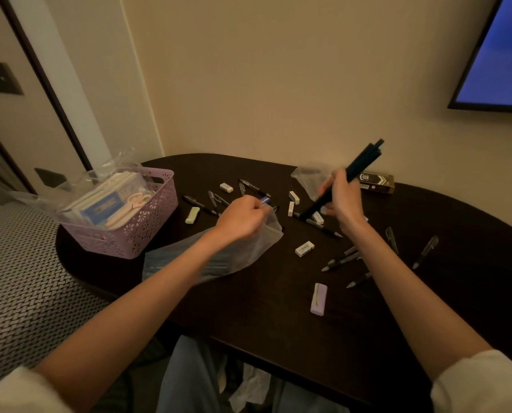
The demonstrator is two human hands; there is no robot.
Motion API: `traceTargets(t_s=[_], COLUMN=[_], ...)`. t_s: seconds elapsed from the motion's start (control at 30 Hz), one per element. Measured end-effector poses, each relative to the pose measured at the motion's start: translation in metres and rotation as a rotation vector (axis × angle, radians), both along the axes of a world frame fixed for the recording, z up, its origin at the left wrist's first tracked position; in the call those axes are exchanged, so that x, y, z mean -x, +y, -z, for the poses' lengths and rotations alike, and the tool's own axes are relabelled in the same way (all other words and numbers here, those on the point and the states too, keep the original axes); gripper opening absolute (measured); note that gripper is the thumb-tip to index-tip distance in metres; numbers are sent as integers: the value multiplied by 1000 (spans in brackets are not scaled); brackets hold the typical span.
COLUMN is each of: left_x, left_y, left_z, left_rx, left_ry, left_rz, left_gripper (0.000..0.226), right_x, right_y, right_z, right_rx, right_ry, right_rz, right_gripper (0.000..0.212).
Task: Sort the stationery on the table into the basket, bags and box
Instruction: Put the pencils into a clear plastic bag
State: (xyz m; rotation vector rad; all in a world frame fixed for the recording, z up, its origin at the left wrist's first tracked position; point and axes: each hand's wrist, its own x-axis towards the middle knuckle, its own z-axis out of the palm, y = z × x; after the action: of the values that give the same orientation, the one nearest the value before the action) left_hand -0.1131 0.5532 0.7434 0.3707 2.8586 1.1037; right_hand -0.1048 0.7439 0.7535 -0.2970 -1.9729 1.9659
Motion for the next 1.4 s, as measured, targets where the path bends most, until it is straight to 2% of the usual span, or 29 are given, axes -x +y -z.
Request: traceTargets(t_s=[0.13, 0.27, 0.43, 0.63, 0.83, 1.03, 1.13, 1.27, 1.4], left_x=[-8, -16, -20, -22, -16, -16, -15, -15, -14], left_y=[-10, -19, -35, -65, -93, -114, -121, -128, -133], left_z=[-5, -13, -30, -63, -82, -92, -95, -97, -98], left_rx=[-139, -169, -212, -353, -526, -570, -590, -605, -661], left_ry=[-23, -2, 51, 190, 213, 277, 311, 326, 306], left_rz=[26, 53, 25, -65, -184, -238, -255, -285, -316], left_gripper=[36, 35, 36, 39, 40, 40, 40, 40, 37], right_x=[-17, -21, -17, -10, 1, 9, 9, 8, 6], right_y=[-30, -52, -74, -104, -136, -152, -153, -149, -146], right_z=[-15, -10, -15, -48, -78, -97, -101, -98, -86], right_rx=[12, -89, -195, -100, -177, -295, -268, -196, -310], right_ry=[-44, -136, -162, -131, -109, -29, 99, 199, 162], right_rz=[-217, -306, -421, -583, -752, -760, -648, -492, -433], right_gripper=[31, 27, 13, 26, 28, 21, 11, 14, 22])
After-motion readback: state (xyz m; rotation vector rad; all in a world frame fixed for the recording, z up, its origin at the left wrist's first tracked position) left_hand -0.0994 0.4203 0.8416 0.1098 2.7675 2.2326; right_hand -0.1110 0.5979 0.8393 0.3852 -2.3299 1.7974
